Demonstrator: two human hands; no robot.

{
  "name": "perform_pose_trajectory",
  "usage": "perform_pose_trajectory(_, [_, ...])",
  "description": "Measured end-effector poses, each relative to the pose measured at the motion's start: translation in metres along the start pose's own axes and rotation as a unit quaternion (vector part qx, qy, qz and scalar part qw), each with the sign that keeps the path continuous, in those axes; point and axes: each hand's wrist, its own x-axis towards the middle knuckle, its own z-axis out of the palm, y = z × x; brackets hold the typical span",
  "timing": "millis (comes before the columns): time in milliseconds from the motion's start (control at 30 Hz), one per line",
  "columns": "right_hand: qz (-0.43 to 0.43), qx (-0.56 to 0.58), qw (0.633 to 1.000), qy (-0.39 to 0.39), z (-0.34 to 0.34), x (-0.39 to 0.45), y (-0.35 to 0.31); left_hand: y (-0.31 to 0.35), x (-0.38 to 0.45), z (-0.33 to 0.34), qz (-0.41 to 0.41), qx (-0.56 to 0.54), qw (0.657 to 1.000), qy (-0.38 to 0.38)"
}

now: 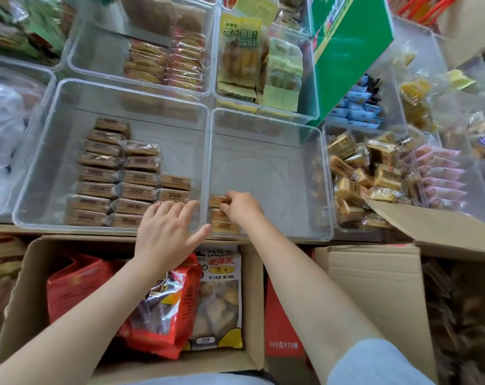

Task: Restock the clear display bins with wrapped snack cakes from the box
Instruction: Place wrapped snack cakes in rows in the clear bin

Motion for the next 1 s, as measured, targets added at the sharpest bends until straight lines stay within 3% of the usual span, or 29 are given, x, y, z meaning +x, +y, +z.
perform_pose_trajectory(167, [-0.074,0.084,0.992,0.051,-0.04,-0.057,0.021,0.014,0.008,-0.002,-0.02,-0.072,0.997,0.01])
perform_pose_trajectory(300, [-0.136,0.169,0.955,0.202,-0.08,-0.141,0.072,0.074,0.022,-0.015,0.057,-0.152,0.986,0.026])
perform_pose_trajectory(400, [-0.124,0.183,0.913,0.344,-0.1,-0.204,0.134,0.146,0.019,-0.028,0.128,-0.22,0.967,0.008])
perform_pose_trajectory(500, [-0.058,0.195,0.886,0.417,-0.115,-0.253,0.201,0.216,0.004,-0.036,0.214,-0.258,0.942,-0.021])
perform_pose_trajectory(700, [0.11,0.171,0.897,0.393,-0.11,-0.283,0.327,0.331,-0.029,-0.033,0.356,-0.281,0.89,-0.03])
perform_pose_trajectory(867, [0.202,0.134,0.907,0.346,-0.091,-0.279,0.396,0.378,-0.029,-0.022,0.332,-0.205,0.92,-0.012])
perform_pose_trajectory(1000, [0.235,0.122,0.922,0.282,-0.082,-0.254,0.431,0.38,-0.023,-0.013,0.332,-0.198,0.922,-0.005])
